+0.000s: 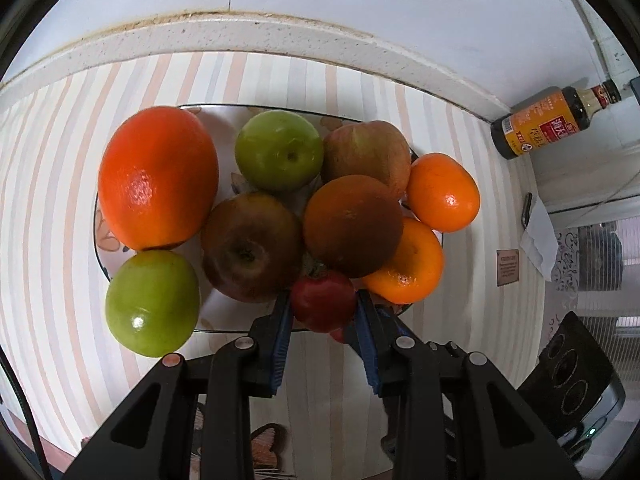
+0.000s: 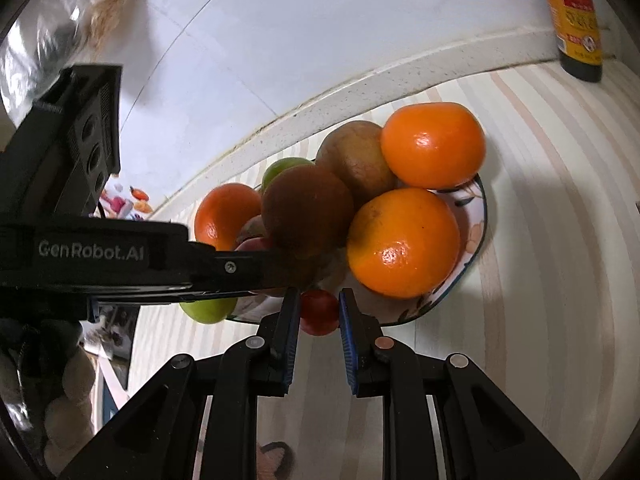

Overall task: Organize fruits
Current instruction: 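Place the tomato on the plate with the left tool while the right tool places its tomato, then withdraw both open tools from the plate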

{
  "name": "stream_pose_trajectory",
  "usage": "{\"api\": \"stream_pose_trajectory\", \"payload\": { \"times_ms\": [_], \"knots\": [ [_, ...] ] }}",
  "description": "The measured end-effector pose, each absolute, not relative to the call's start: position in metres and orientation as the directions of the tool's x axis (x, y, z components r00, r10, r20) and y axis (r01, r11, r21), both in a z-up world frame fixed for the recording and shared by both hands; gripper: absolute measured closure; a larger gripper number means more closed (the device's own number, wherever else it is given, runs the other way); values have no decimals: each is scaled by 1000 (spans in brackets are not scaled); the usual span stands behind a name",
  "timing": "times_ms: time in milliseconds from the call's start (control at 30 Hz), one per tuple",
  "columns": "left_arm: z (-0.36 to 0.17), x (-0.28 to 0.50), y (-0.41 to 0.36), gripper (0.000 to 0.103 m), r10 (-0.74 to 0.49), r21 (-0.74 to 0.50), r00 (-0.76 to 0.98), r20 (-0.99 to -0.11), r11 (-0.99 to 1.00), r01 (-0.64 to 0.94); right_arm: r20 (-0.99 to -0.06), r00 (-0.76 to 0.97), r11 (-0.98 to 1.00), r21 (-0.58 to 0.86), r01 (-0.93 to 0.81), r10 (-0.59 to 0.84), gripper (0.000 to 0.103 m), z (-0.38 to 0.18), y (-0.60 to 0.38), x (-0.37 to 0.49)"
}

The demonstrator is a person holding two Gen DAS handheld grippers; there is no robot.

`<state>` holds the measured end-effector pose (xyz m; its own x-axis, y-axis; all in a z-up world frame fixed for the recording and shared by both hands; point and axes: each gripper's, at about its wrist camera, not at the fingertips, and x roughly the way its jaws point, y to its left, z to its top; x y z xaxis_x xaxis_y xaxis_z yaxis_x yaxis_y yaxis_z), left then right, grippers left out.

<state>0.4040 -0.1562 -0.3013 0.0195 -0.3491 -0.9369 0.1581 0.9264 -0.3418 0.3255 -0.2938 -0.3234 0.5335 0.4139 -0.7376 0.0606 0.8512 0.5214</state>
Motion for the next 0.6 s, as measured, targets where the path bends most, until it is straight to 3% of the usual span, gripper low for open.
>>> {"api": "stream_pose_trajectory", "payload": {
  "times_ms": [167, 233, 333, 433, 500, 567, 600],
  "knots": [
    [-302, 404, -159, 74, -336, -329, 24, -942, 933, 149, -748, 524, 861, 506, 54, 407, 78, -324, -292, 328],
    [-301, 404, -159, 71, -330, -325, 17, -944, 936, 136, -751, 519, 857, 511, 68, 407, 53, -322, -294, 328],
    [-297, 404, -159, 68, -317, -310, 30, -948, 942, 131, -742, 529, 852, 520, 66, 412, 27, -314, -296, 324],
    [-285, 402, -152, 53, -297, -285, 78, -952, 949, 133, -758, 531, 862, 498, 94, 379, 20, -302, -300, 318],
    [-276, 398, -145, 26, -268, -252, 115, -957, 959, 132, -790, 520, 882, 451, 137, 323, 10, -291, -307, 313],
    [-266, 392, -136, 11, -214, -193, 161, -963, 971, 138, -848, 482, 917, 348, 194, 220, 8, -281, -313, 309],
    [-263, 390, -133, 10, -181, -157, 180, -967, 978, 140, -877, 450, 931, 291, 223, 167, 7, -277, -317, 308]
  ]
}}
